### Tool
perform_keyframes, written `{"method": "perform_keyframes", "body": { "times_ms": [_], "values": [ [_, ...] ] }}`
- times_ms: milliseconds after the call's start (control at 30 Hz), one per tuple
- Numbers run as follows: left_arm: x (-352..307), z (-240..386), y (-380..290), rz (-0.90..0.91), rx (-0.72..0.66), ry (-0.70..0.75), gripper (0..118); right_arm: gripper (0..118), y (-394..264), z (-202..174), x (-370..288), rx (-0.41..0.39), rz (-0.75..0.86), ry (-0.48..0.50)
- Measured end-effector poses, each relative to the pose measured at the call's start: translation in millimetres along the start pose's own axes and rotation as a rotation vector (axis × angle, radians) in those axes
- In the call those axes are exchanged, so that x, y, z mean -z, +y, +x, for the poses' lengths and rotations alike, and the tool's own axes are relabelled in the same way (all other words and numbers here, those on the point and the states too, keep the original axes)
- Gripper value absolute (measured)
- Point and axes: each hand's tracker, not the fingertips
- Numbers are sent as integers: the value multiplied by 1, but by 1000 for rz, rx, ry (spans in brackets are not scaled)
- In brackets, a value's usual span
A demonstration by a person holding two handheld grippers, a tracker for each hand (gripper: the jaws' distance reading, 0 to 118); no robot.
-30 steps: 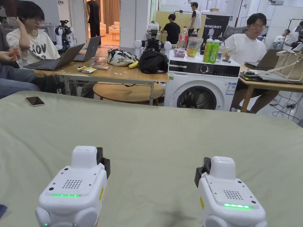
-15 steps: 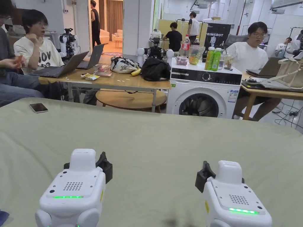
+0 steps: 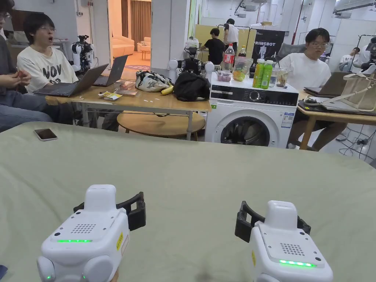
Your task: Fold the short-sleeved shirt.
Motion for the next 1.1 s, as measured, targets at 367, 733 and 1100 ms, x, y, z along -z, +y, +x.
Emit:
{"method": "perform_keyframes", "body": {
  "times_ms": [367, 733, 1100],
  "values": [
    [0, 5, -5, 26, 100, 46, 79, 81, -1, 6, 3, 32, -5, 29],
    [2, 1, -8, 17, 66, 47, 79, 81, -11, -2, 8, 13, -17, -18],
    [4, -2, -8, -8, 42, 63, 79, 81, -4, -9, 2, 34, -13, 62]
  ]
}}
